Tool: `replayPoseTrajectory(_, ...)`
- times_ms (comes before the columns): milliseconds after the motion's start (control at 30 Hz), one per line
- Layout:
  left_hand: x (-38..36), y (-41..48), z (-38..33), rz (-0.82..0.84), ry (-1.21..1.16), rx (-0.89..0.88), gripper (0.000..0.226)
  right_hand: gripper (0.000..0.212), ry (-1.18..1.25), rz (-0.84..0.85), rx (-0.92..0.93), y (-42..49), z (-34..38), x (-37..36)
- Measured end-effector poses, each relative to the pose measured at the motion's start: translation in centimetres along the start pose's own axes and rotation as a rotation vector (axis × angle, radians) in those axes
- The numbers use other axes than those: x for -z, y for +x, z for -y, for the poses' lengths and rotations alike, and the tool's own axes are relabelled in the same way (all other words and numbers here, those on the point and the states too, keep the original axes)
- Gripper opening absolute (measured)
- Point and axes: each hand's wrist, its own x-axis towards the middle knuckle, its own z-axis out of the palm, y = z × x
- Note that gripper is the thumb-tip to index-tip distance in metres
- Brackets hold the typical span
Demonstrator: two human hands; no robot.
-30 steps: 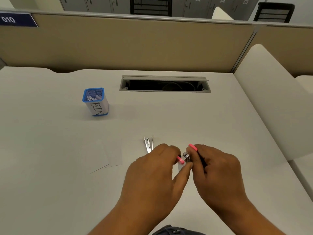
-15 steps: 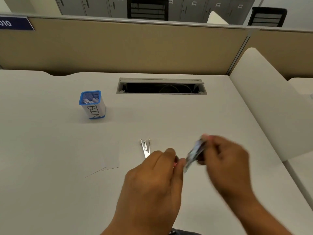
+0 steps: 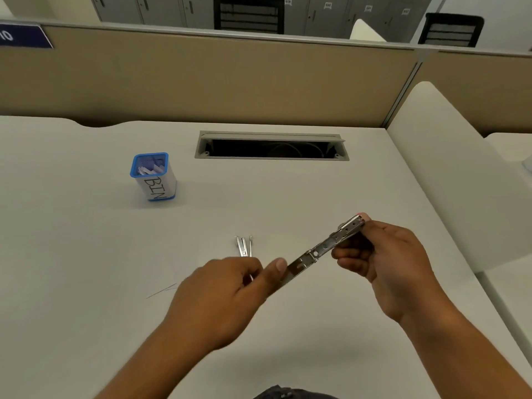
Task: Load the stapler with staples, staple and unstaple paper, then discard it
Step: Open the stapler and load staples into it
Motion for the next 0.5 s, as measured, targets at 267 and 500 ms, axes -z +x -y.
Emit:
replayPoseTrajectory(267,0.1,2.3,-1.4,0.682,-1.038,0.065,0.051,0.049,0.048,0.162,-0.132,-0.8,-0.8,-1.1)
replayPoseTrajectory(500,-0.9,1.4,-2.0,0.743,-1.281,0.160,0.046,0.045,0.001,0.162,-0.057,-1.1,-0.7,-0.6)
